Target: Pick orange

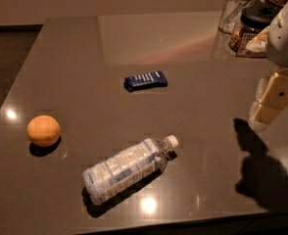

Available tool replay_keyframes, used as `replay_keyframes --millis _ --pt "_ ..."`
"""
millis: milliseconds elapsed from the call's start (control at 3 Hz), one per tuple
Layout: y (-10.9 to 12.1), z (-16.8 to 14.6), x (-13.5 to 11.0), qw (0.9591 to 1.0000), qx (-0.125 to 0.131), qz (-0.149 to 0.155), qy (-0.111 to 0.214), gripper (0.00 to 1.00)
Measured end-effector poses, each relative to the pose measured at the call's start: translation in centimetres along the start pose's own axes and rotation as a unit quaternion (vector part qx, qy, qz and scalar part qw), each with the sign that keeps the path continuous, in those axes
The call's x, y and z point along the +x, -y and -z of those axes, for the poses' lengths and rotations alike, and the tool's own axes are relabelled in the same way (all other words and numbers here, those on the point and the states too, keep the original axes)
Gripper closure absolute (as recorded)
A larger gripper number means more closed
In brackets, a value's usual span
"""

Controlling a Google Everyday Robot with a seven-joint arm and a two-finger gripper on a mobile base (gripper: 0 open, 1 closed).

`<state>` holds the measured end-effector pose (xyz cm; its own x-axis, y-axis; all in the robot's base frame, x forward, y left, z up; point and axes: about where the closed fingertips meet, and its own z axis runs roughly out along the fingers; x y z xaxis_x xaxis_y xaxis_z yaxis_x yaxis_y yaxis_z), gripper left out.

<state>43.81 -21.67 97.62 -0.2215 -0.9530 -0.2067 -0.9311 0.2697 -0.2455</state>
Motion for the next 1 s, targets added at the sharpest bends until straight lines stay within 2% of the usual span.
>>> replay_keyframes --millis 333,667,1000 --pt "0.0 0.0 0.0 1.0 0.0 0.0 0.0 0.0" --pt "0.0 -0.1 -1.3 0.9995 -0.011 0.006 0.028 0.0" --pt "-0.4 -0.3 -5.8 0.9943 -0.035 0.032 0.095 0.0"
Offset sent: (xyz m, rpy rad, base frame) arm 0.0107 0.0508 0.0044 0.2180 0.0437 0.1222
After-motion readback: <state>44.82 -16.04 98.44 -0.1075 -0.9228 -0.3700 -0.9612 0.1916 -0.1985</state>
